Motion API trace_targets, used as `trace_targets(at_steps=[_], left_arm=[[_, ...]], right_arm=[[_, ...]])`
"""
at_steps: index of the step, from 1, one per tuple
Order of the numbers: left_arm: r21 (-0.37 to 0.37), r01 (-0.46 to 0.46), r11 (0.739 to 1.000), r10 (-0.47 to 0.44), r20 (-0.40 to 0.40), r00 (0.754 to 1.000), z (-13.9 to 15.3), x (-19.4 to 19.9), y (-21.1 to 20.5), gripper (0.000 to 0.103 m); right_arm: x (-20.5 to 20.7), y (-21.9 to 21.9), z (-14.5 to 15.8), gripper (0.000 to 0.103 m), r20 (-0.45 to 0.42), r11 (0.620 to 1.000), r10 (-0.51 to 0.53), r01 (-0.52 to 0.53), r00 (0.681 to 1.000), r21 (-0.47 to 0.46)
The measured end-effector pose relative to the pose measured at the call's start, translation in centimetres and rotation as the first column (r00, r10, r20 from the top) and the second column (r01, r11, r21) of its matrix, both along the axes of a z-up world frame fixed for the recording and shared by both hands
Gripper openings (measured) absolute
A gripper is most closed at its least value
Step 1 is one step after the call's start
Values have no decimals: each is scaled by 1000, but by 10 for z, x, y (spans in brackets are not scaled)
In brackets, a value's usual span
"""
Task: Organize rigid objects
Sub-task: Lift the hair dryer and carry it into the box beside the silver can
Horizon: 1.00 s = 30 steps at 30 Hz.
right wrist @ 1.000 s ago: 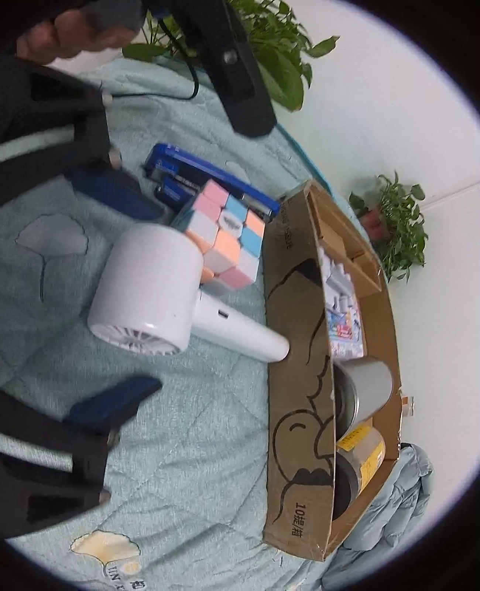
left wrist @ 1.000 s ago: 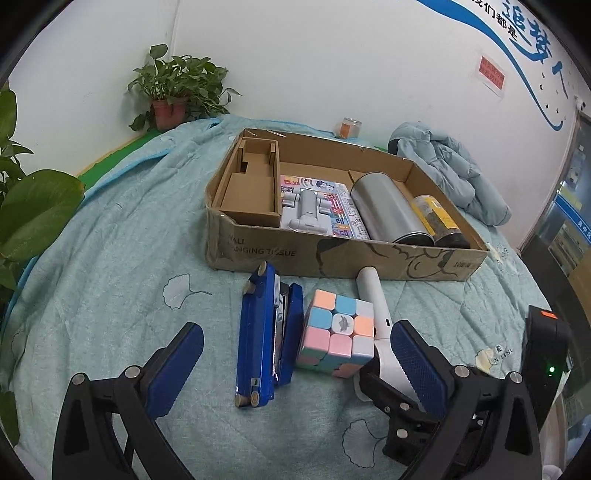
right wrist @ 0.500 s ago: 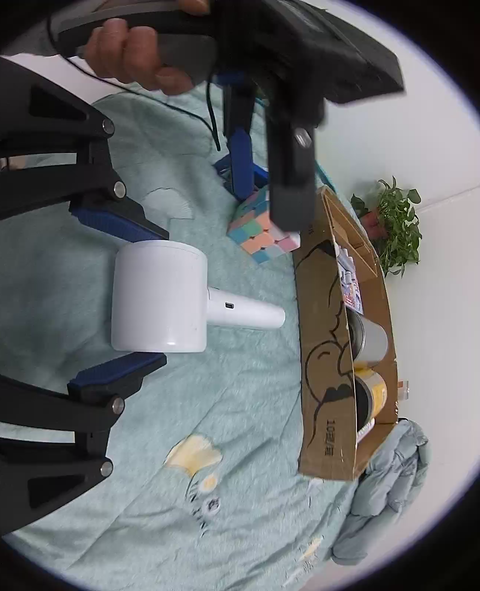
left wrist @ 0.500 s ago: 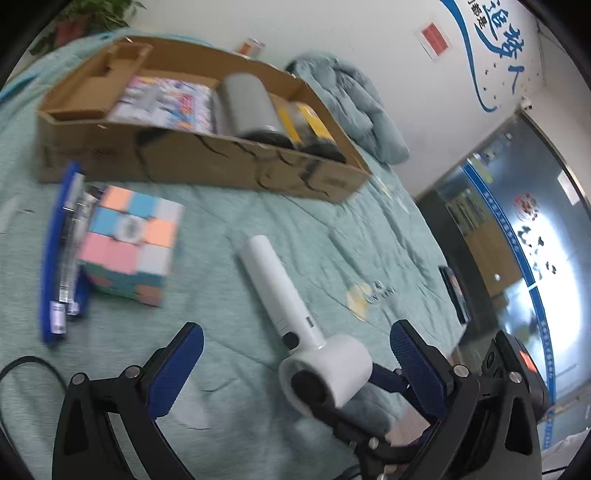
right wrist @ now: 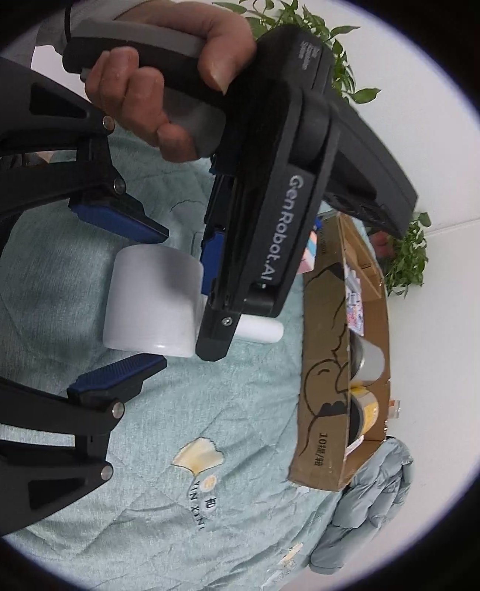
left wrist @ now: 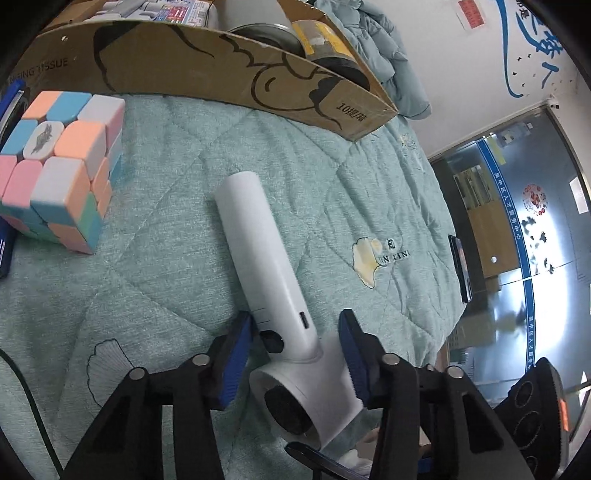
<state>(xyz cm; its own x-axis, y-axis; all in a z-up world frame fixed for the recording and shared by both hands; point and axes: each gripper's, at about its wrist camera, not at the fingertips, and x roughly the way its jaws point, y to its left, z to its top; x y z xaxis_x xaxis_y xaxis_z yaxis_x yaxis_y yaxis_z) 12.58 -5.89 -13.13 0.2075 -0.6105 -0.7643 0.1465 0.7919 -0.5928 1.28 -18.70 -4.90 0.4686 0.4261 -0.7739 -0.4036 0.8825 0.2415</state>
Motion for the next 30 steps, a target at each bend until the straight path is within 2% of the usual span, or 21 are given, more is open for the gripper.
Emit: trace_targets(at_steps=[1, 3, 7, 13, 17, 22, 27, 30], left_arm=[[10, -4, 1000, 4, -5, 1000, -2, 1, -1, 35], [-6, -12, 1000, 12, -18, 1000, -6, 3, -2, 34], [10, 1, 1000, -1, 0, 1000, -4, 3, -6, 34], [18, 7, 1000, -9, 73, 997, 17, 3, -7, 33], [40, -18, 999, 11, 162, 987, 45, 5, -1, 33], [51, -57, 997, 42, 270, 962, 88, 17, 16, 33], [41, -81, 996, 62, 347, 936, 134, 45, 36, 33], [60, -65, 996, 37, 385, 922, 161, 69, 45, 32]], right_arm=[[1, 0, -4, 60, -24, 1000, -11, 11, 1000, -1], [0, -1, -6, 60, -32, 1000, -24, 24, 999, 7], [1, -1, -6, 60, -34, 999, -32, 32, 999, 11], [-2, -1, -1, 60, 23, 998, -48, 47, 999, 29], [3, 3, 11, 60, 83, 998, -41, 37, 996, 49], [20, 15, 36, 60, 189, 999, 2, -12, 982, 53], [46, 27, 60, 60, 274, 996, 3, -27, 962, 83], [67, 36, 75, 60, 325, 996, -18, -12, 946, 90]])
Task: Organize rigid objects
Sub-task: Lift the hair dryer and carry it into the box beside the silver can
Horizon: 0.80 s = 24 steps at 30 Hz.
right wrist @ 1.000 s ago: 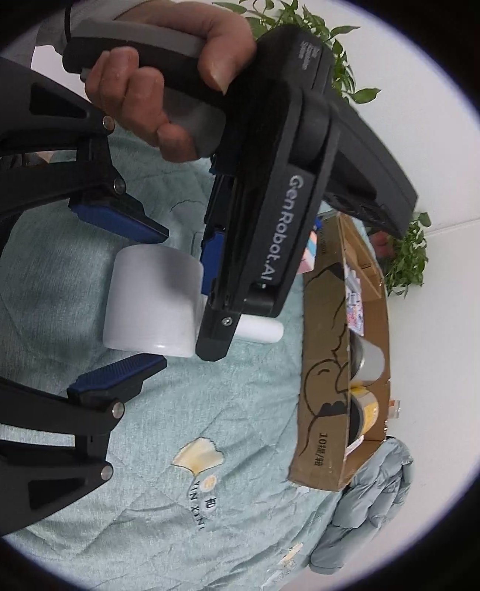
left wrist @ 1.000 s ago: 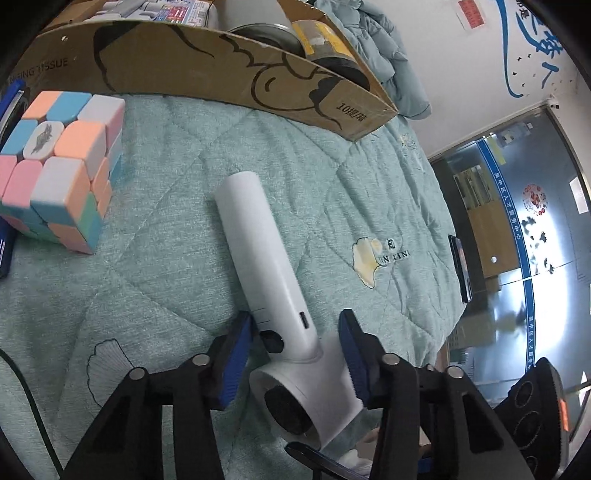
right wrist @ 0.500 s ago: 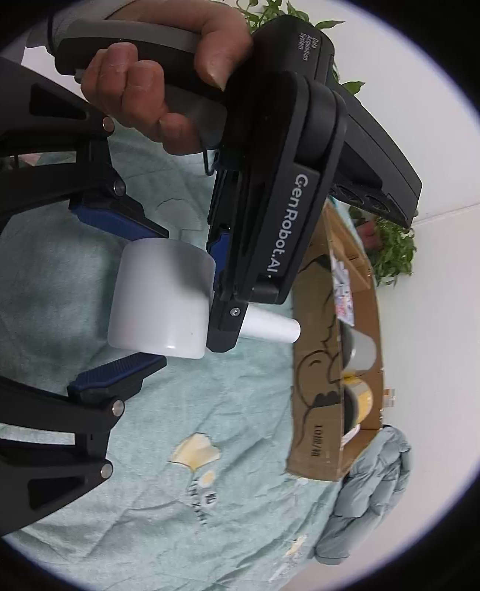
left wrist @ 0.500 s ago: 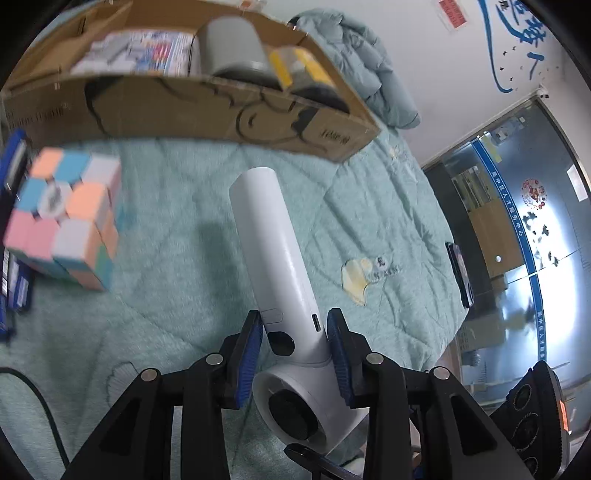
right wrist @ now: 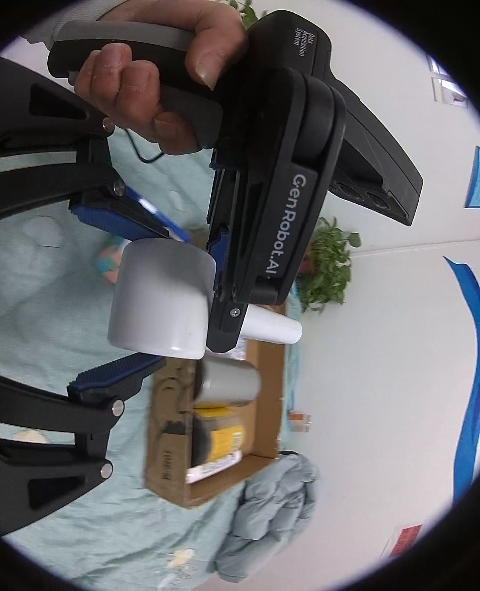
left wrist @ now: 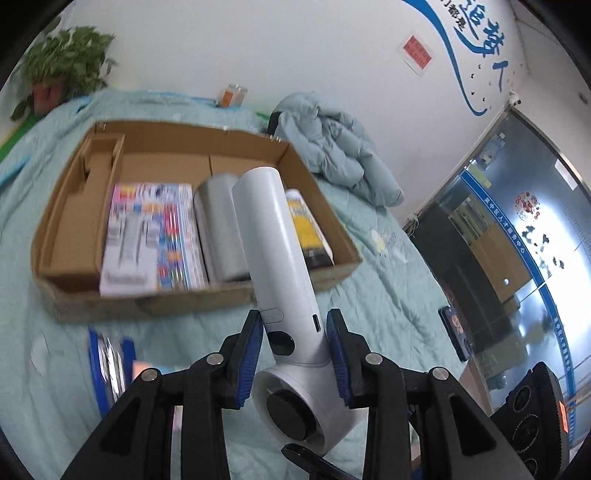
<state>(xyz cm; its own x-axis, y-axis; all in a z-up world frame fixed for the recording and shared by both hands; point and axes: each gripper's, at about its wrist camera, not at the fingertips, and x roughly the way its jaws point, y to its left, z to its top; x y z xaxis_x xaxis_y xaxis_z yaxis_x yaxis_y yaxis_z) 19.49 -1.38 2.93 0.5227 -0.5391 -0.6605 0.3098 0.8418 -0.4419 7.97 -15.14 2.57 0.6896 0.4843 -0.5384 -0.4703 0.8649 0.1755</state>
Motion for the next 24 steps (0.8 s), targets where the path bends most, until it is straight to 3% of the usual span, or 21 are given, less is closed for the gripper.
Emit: trace_targets(at_steps=[6, 10, 16, 24], left_arm=[[1, 24, 1000, -24, 15, 1000, 26, 64, 16, 33], [-35, 22, 999, -23, -23, 999, 18, 109, 26, 33], [-45, 10, 999, -15, -115, 993, -20, 160, 42, 33], [-64, 16, 998, -29, -221, 975, -82, 191, 57, 33]], right_arm=[[58, 13, 17, 60, -2, 1000, -6, 6, 1000, -2], [93, 22, 15, 60, -38, 1000, -9, 8, 999, -25], [129, 38, -11, 60, -138, 999, -12, 7, 990, -41], [151, 58, -50, 60, -241, 996, -27, 7, 970, -84]])
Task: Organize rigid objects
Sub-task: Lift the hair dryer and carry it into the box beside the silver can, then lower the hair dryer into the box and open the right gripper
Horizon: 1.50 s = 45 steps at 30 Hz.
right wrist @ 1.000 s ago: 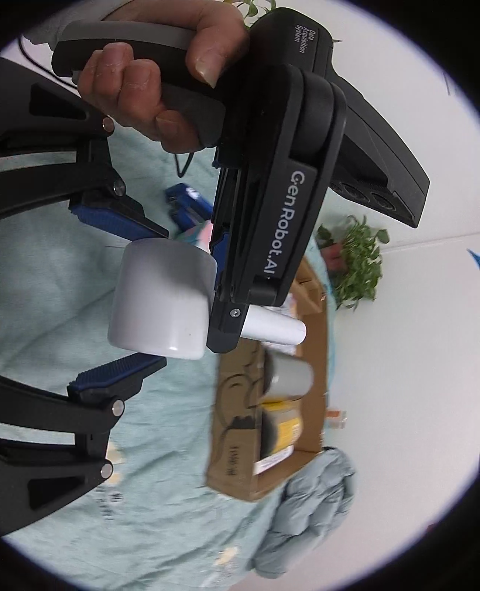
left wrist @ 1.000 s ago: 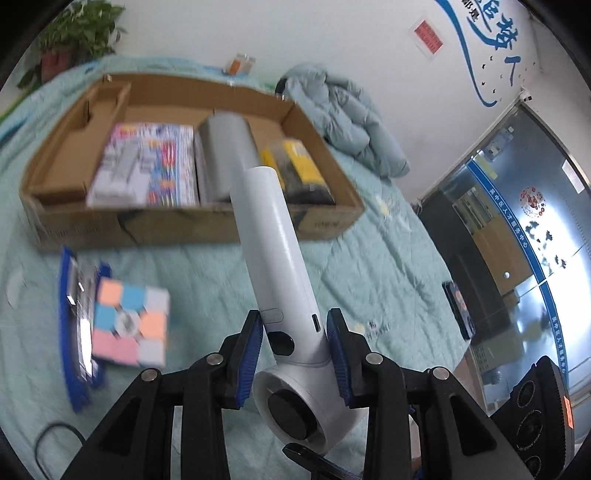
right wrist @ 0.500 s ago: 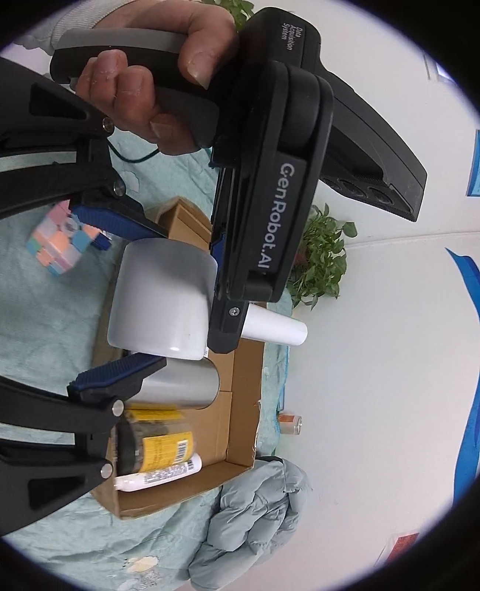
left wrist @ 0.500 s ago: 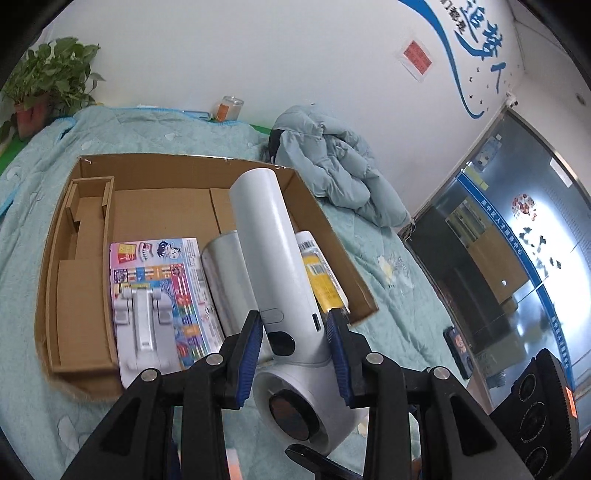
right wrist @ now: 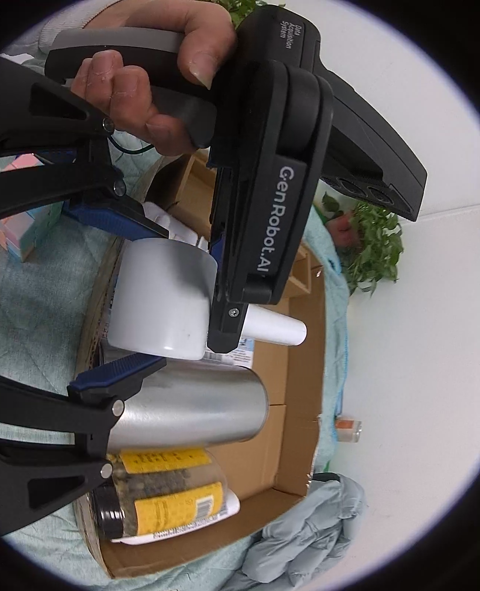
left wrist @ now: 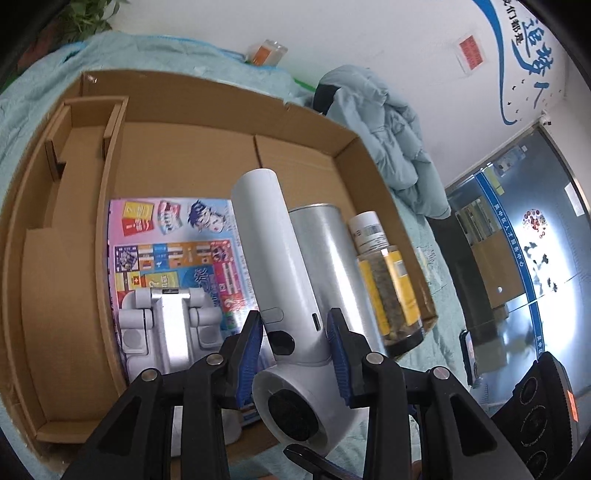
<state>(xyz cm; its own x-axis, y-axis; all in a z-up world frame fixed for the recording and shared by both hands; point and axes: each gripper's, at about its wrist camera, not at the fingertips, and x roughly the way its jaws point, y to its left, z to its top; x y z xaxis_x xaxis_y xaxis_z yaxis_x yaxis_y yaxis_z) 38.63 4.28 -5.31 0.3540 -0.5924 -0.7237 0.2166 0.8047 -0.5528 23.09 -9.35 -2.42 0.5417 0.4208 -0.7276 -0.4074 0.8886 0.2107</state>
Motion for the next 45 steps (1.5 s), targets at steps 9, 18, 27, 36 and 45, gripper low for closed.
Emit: trace_targets(at_steps=[9, 18, 27, 36, 45], left_arm=[[-12, -24, 1000, 23, -66, 998, -33, 6, 7, 33], [-26, -21, 999, 19, -87, 996, -34, 1, 17, 36], [29, -28, 999, 30, -70, 997, -20, -7, 21, 36], [197, -307, 931, 201, 425, 882, 50, -107, 26, 102], [273, -573, 773, 354, 564, 746, 43, -224, 43, 102]], right_arm=[[12, 10, -17, 60, -65, 999, -16, 14, 998, -39], [15, 13, -24, 60, -89, 998, -26, 21, 996, -60], [22, 7, -27, 62, -115, 1000, 11, -12, 993, -3], [-28, -9, 1, 103, 95, 1000, -1, 0, 996, 5], [-76, -36, -6, 103, 104, 997, -49, 55, 993, -54]])
